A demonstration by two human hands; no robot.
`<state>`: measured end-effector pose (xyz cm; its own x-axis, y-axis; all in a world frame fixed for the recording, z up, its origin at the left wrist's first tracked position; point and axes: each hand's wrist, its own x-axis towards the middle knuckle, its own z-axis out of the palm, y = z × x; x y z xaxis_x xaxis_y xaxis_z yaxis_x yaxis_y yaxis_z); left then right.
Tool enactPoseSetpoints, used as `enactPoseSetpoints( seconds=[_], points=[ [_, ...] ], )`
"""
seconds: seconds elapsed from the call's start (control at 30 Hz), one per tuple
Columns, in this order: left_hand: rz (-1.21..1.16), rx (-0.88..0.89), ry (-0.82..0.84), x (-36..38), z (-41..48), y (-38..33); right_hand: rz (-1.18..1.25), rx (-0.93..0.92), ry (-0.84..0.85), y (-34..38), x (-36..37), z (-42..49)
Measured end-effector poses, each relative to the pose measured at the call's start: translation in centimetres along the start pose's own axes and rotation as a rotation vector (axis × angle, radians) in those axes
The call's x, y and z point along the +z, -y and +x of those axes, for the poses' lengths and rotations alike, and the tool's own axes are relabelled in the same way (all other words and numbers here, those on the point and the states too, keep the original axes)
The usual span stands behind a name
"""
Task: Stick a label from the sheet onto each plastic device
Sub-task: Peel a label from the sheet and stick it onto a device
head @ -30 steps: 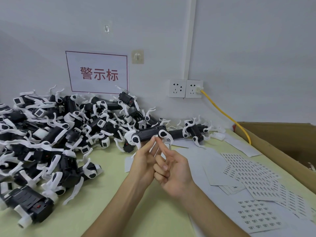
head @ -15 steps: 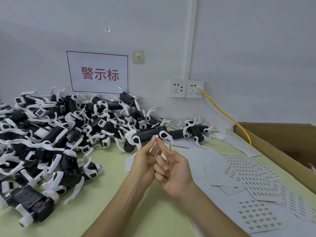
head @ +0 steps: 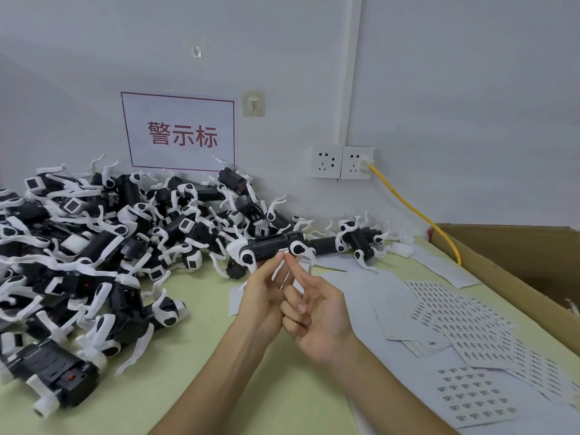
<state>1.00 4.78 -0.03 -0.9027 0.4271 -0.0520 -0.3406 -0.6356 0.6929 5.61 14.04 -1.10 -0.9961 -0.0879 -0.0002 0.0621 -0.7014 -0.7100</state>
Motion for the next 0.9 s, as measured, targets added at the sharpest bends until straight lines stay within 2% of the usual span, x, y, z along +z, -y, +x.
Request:
enactPoseSetpoints(
  seconds=[0.6, 0.9],
  points=[
    [-0.003, 0.002, -0.151, -0.16, 0.44, 0.33, -0.026, 0.004, -0.014, -0.4, -0.01, 0.14],
    [-0.009, 0.022, -0.109, -0.23, 0.52, 0.36, -0.018, 0.001, -0.037, -0.23, 0.12, 0.02]
  ],
)
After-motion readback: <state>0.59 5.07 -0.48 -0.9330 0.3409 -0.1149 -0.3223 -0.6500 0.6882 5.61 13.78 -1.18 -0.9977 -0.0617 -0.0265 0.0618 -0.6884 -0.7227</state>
